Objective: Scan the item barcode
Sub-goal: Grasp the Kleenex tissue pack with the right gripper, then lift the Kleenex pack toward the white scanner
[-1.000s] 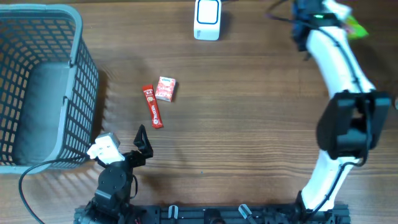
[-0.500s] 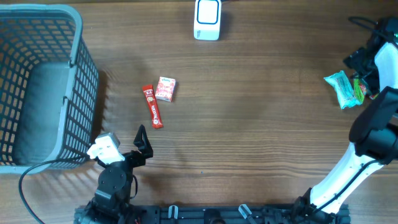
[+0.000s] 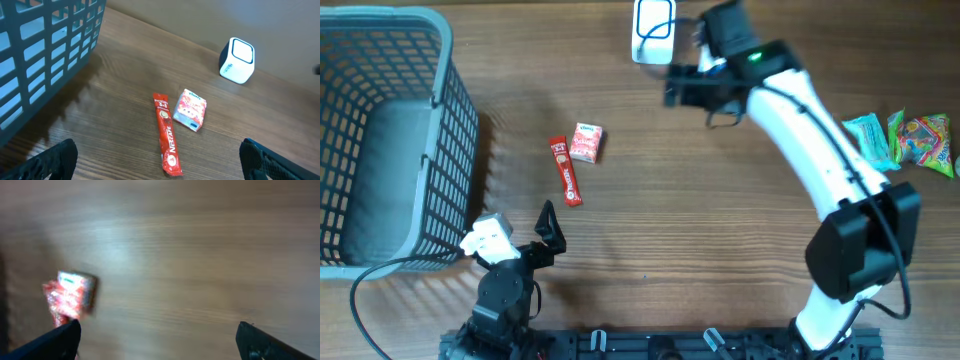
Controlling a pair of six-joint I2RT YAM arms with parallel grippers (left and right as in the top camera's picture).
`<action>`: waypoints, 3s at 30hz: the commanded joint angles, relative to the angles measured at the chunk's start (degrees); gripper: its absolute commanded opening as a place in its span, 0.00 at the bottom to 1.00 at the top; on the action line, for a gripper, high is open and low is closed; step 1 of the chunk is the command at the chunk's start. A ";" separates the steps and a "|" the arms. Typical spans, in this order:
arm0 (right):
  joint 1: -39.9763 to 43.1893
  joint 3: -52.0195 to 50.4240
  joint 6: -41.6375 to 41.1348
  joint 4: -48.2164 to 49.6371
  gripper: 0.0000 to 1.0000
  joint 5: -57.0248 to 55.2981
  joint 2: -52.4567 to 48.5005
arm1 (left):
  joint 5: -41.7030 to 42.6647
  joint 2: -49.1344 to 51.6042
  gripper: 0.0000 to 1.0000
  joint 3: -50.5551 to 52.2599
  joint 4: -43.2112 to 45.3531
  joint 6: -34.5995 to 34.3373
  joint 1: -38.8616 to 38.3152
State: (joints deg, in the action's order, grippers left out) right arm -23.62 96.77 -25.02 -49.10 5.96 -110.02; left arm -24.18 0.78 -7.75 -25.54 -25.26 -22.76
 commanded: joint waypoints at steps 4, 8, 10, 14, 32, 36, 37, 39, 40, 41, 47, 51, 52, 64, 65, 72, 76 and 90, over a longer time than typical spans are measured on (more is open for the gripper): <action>-8.72 -15.63 25.64 18.97 1.00 9.35 -0.39 | -0.35 -0.42 1.00 0.35 0.17 -0.72 -0.22; -8.96 -15.89 24.85 24.09 1.00 10.32 -0.39 | -0.35 -0.42 1.00 0.35 0.17 -0.72 -0.22; -9.01 -15.89 28.81 28.79 1.00 15.43 -0.39 | -0.35 -0.42 1.00 0.35 0.17 -0.72 -0.22; -9.01 -15.72 32.57 36.22 1.00 25.44 -3.10 | -0.35 -0.42 1.00 0.35 0.17 -0.72 -0.22; -8.96 -7.08 30.75 49.51 0.76 30.95 -24.52 | -0.35 -0.42 1.00 0.35 0.17 -0.72 -0.22; -9.03 -7.10 30.93 46.36 0.64 30.75 -24.90 | -0.35 -0.42 1.00 0.35 0.17 -0.72 -0.22; -9.16 -7.10 31.01 45.81 0.61 30.49 -25.11 | -0.35 -0.42 1.00 0.35 0.17 -0.72 -0.22; -9.20 -7.10 30.84 44.89 0.38 29.44 -25.55 | -0.35 -0.42 1.00 0.35 0.17 -0.72 -0.22; -9.07 -7.10 30.53 44.61 0.29 29.46 -25.53 | -0.35 -0.42 1.00 0.35 0.17 -0.72 -0.22; -8.68 -7.08 28.52 44.70 0.19 29.42 -25.31 | -0.35 -0.42 1.00 0.35 0.17 -0.72 -0.22; -0.96 -7.08 14.58 30.84 0.04 22.38 -17.64 | -0.35 -0.42 1.00 0.35 0.17 -0.72 -0.22; 1.70 -7.10 3.02 12.11 0.04 1.31 -12.31 | -0.35 -0.42 1.00 0.35 0.17 -0.72 -0.22; 1.90 -7.10 0.20 8.35 0.04 -0.72 -11.52 | -0.35 -0.42 1.00 0.35 0.17 -0.72 -0.22; 1.73 -7.26 8.57 0.22 1.00 2.12 -0.31 | -0.35 -0.42 1.00 0.35 0.17 -0.72 -0.22; 1.73 -7.82 16.92 2.10 1.00 8.28 -0.39 | -0.35 -0.42 1.00 0.35 0.17 -0.72 -0.22; 1.70 -8.35 23.69 9.18 1.00 17.88 -0.42 | -0.35 -0.42 1.00 0.35 0.17 -0.72 -0.22; -0.94 -8.37 12.02 6.97 1.00 0.24 -0.98 | -0.35 -0.42 1.00 0.35 0.17 -0.72 -0.22; 1.81 -8.37 24.90 8.00 0.96 12.09 -11.47 | -0.35 -0.42 1.00 0.35 0.17 -0.72 -0.22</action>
State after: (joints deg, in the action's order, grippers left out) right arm -22.55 89.01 -2.74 -41.74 14.09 -116.79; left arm -24.18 0.80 -7.75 -25.54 -25.26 -22.79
